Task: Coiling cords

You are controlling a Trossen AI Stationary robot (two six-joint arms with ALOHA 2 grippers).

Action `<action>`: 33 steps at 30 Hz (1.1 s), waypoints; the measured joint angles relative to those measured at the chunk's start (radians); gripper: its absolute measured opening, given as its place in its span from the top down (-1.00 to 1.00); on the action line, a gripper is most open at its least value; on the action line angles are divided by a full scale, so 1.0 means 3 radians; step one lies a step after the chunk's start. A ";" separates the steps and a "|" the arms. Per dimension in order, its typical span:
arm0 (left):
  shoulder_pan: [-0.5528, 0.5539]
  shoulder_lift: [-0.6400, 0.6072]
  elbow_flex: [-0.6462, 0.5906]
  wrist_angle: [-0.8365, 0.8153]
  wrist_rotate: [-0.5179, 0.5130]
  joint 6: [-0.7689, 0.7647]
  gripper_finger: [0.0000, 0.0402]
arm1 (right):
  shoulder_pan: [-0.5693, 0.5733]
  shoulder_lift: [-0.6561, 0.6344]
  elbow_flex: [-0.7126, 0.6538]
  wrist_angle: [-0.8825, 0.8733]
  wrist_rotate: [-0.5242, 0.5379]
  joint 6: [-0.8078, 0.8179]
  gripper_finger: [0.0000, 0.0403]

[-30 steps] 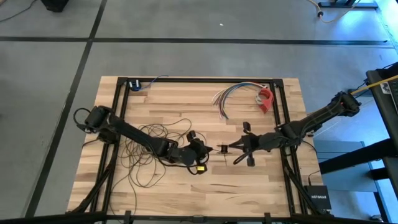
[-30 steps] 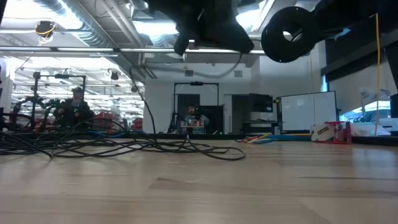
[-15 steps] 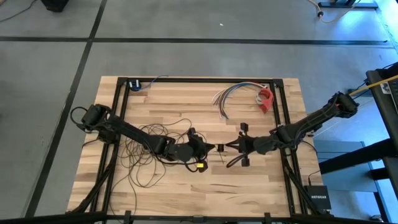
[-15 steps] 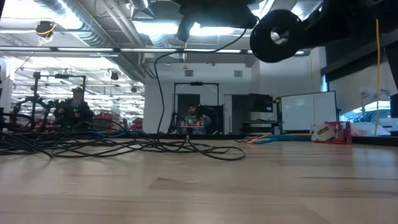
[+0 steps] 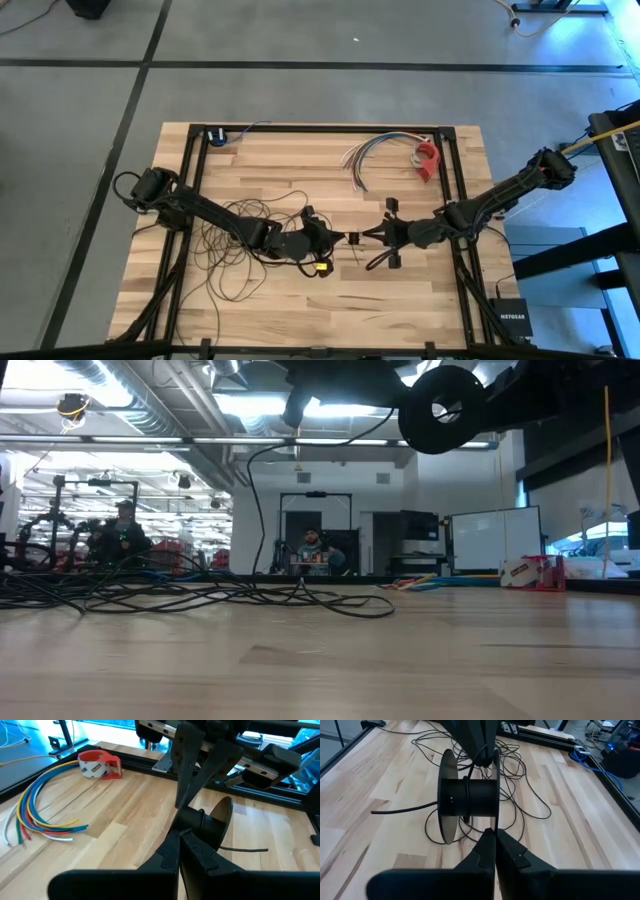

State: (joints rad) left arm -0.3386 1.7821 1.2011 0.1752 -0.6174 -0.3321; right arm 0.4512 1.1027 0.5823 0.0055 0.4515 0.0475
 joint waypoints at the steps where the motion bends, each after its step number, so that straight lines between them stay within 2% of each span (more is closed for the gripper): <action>1: 0.0000 0.0000 0.0000 -0.0001 0.0000 0.0000 0.99 | 0.0000 0.0000 0.0000 0.0000 0.0000 0.0000 0.99; 26: 0.0016 0.0000 0.0001 0.0001 0.0012 0.0115 0.99 | 0.0001 0.0000 -0.0001 0.0001 0.0001 -0.0004 1.00; 33: 0.0025 0.0001 0.0004 0.0002 0.0014 0.0209 0.79 | 0.0000 0.0000 -0.0001 0.0003 -0.0028 -0.0004 1.00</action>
State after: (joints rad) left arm -0.3309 1.7824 1.2022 0.1757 -0.6132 -0.2695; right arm 0.4511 1.1027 0.5819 0.0063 0.4431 0.0464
